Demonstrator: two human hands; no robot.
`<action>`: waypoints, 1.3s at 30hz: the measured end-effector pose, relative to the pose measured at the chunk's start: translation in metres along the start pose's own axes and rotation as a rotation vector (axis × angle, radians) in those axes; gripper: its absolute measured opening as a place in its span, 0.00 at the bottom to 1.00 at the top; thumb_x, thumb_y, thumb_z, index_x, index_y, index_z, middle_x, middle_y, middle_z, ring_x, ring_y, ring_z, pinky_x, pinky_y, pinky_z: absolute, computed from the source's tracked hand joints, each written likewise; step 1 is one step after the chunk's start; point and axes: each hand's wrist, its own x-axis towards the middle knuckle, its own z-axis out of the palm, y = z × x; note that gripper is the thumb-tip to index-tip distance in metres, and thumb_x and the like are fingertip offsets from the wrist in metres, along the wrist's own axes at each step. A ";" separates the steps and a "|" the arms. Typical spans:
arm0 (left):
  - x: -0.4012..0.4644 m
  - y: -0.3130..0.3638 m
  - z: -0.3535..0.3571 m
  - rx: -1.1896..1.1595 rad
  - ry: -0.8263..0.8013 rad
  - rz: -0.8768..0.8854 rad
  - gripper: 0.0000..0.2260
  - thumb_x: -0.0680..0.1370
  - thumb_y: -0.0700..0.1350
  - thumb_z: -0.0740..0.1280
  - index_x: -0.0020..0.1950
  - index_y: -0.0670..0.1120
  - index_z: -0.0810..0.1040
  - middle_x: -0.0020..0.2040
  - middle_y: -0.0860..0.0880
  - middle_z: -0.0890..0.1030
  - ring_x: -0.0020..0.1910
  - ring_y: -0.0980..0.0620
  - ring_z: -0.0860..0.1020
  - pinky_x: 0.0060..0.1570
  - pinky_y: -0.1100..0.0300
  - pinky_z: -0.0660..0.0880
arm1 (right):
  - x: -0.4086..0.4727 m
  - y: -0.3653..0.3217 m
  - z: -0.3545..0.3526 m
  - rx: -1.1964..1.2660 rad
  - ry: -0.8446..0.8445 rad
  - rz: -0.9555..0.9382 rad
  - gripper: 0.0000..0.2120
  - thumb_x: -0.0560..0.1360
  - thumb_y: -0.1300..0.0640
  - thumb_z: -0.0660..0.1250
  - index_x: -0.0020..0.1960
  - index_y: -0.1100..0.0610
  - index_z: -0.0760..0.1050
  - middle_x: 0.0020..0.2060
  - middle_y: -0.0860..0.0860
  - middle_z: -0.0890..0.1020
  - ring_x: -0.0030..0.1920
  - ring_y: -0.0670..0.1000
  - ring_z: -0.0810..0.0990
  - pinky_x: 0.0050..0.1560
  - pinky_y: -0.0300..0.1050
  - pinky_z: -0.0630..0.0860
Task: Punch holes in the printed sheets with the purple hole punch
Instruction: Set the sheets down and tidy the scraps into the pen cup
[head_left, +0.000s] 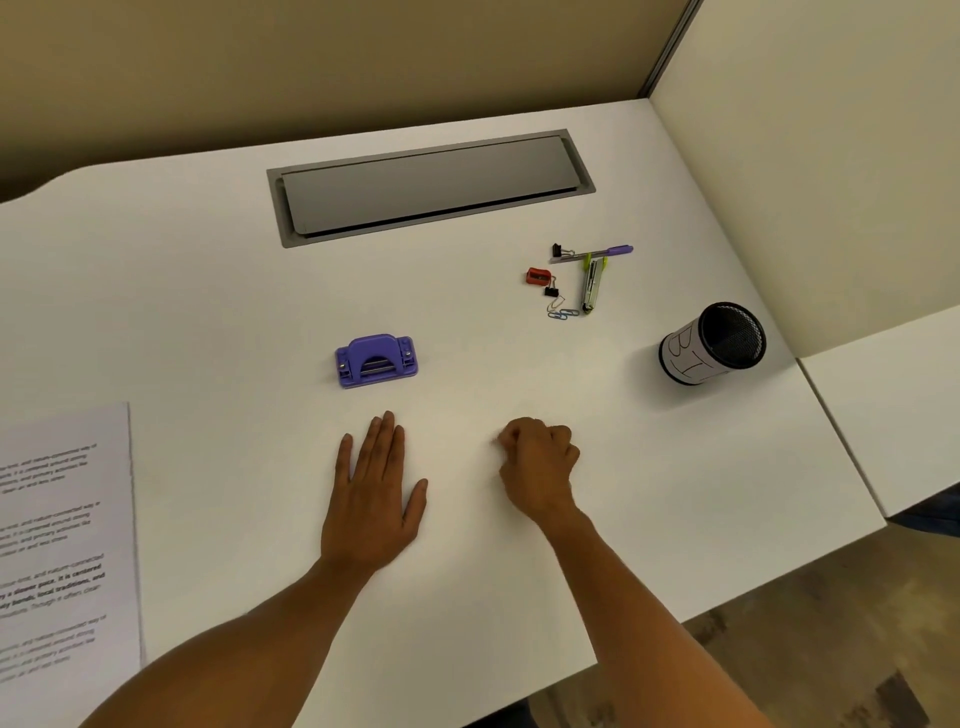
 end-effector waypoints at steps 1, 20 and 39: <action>0.000 0.000 0.000 -0.005 0.002 0.001 0.33 0.81 0.60 0.48 0.80 0.40 0.56 0.82 0.43 0.54 0.81 0.47 0.53 0.79 0.41 0.55 | 0.003 0.004 -0.009 0.134 0.033 0.042 0.16 0.72 0.69 0.56 0.45 0.48 0.70 0.42 0.43 0.75 0.56 0.57 0.69 0.53 0.47 0.62; 0.000 0.002 -0.003 -0.002 0.002 0.003 0.34 0.81 0.61 0.42 0.79 0.40 0.58 0.82 0.42 0.56 0.81 0.46 0.55 0.78 0.41 0.55 | 0.021 0.017 -0.039 0.091 0.034 -0.231 0.07 0.76 0.51 0.71 0.50 0.52 0.84 0.43 0.49 0.85 0.50 0.52 0.78 0.52 0.48 0.75; 0.000 0.003 -0.007 -0.012 -0.019 -0.004 0.35 0.81 0.61 0.41 0.80 0.40 0.57 0.81 0.42 0.56 0.81 0.46 0.55 0.78 0.41 0.56 | 0.017 0.007 -0.002 0.241 0.041 0.019 0.10 0.76 0.53 0.71 0.56 0.52 0.80 0.41 0.48 0.82 0.56 0.48 0.73 0.46 0.41 0.70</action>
